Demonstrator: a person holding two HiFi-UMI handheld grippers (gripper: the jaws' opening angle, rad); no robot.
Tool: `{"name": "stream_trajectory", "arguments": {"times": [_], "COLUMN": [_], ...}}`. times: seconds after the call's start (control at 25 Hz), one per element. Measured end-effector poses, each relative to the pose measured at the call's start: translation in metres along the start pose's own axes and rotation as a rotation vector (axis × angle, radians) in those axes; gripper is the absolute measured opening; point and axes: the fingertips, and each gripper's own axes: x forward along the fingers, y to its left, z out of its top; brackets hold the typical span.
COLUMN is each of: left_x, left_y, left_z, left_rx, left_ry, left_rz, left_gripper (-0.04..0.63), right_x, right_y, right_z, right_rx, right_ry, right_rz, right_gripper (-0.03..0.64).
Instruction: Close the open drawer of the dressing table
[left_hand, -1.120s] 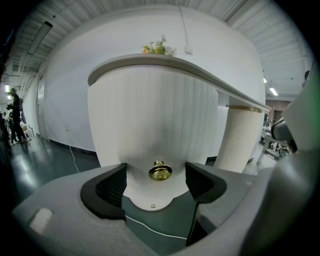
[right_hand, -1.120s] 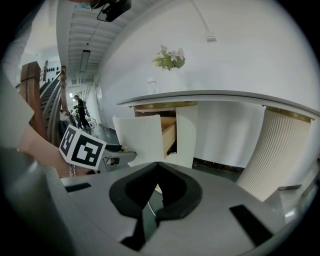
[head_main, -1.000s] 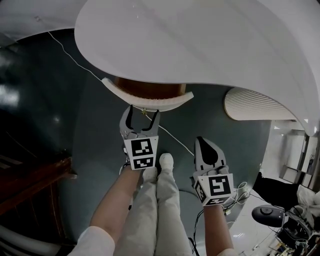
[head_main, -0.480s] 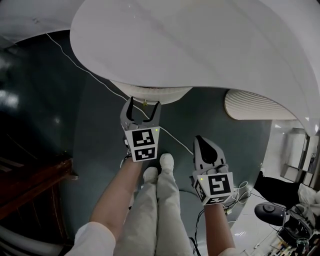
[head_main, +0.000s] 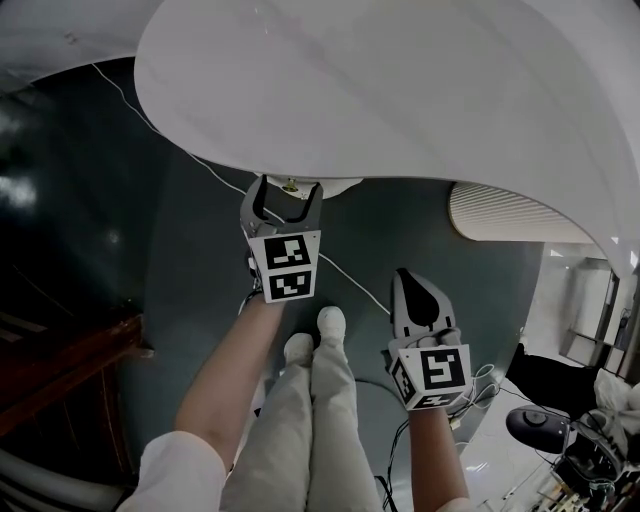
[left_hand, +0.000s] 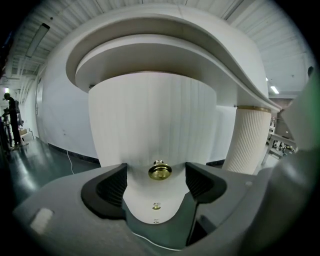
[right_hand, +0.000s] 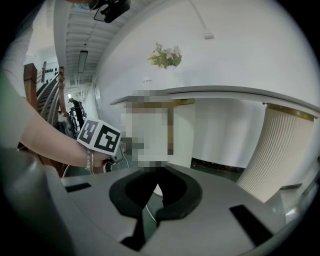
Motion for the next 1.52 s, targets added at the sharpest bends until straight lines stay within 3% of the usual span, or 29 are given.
{"name": "stream_trajectory", "arguments": {"times": [1.2, 1.52], "left_x": [0.038, 0.02], "left_y": [-0.003, -0.003], "left_z": [0.02, 0.023], "left_rx": [0.056, 0.015], "left_ry": [-0.02, -0.053], "left_rz": [-0.021, -0.052], "left_gripper": [0.37, 0.368], "right_x": [0.004, 0.004], "right_y": [0.016, 0.016], "right_z": [-0.005, -0.001], "right_rx": [-0.005, -0.009], "right_ry": [0.025, 0.014], "right_rz": [0.055, 0.055], "right_gripper": [-0.006, -0.006]}}
